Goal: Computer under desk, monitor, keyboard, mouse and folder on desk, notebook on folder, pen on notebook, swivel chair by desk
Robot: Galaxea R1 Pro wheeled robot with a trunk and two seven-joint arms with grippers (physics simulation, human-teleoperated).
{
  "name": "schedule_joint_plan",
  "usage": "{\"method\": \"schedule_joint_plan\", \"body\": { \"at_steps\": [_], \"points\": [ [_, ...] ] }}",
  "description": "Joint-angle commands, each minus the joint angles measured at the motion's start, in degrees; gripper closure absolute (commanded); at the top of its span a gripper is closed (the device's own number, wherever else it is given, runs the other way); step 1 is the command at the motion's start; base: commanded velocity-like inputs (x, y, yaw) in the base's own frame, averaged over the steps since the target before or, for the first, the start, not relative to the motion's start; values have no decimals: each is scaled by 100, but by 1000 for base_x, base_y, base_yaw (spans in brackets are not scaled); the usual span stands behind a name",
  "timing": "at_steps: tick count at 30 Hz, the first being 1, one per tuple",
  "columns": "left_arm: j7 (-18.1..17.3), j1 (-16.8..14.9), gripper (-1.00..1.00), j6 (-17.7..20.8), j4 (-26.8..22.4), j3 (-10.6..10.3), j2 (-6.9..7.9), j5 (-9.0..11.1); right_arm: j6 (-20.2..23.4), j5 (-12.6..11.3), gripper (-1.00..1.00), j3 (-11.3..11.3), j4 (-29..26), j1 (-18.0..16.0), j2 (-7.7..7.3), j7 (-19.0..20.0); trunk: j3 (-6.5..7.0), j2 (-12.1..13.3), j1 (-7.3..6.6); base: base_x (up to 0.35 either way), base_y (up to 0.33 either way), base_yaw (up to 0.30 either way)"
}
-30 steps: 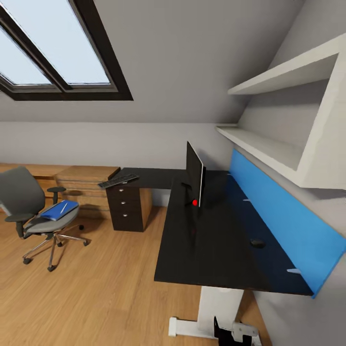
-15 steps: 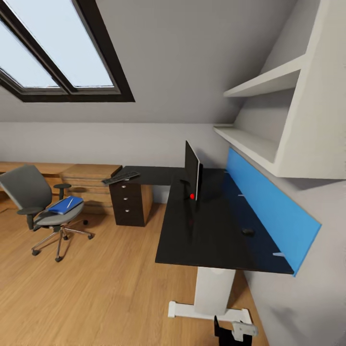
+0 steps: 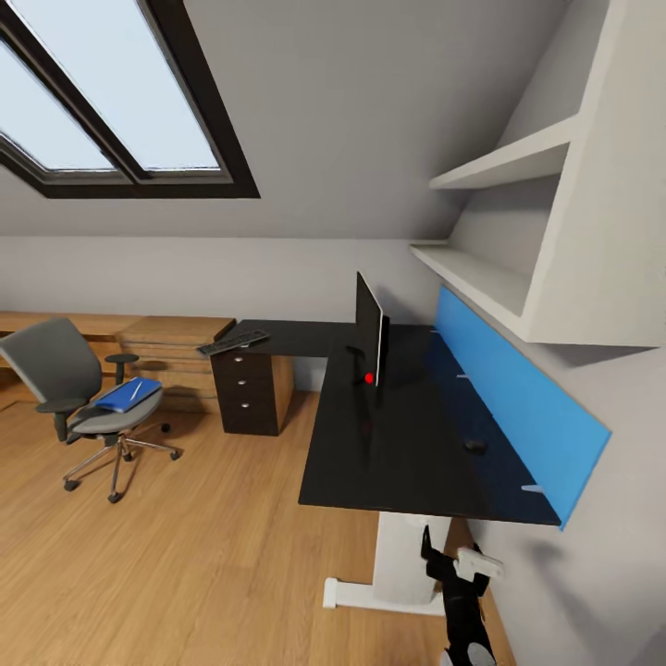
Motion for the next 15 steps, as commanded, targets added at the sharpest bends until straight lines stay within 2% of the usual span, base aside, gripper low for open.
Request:
{"method": "schedule_joint_plan", "body": {
  "at_steps": [1,4,5,7,9,10,15],
  "points": [
    [39,-6,-100,-27,2,-50,10,53,311,-15,-100,-12,-390,146,23,-30,8,32,-19,-1,-1,0],
    [38,-7,-100,-27,1,-50,19,57,1454,7,-100,-14,-1494,607,57,-109,62,152,-85,0,0,0],
    [38,-7,-100,-27,1,-50,22,58,2192,2,-100,-20,-2083,871,63,-133,62,152,-85,0,0,0],
    [38,-7,-100,-27,1,-51,24,59,2764,-17,-100,-27,-2488,1056,68,-146,62,152,-85,0,0,0],
    [38,-7,-100,-27,1,-51,24,57,3135,-65,-100,-38,-2758,1177,69,-155,62,152,-85,0,0,0],
    [38,-7,-100,-27,1,-51,16,52,3629,-342,-100,-80,-3136,1356,33,-167,62,152,-85,0,0,0],
    [44,-7,-100,-27,1,-51,20,65,3743,-427,-100,-90,-3492,1406,-136,-156,62,152,-85,0,0,0]
  ]
}}
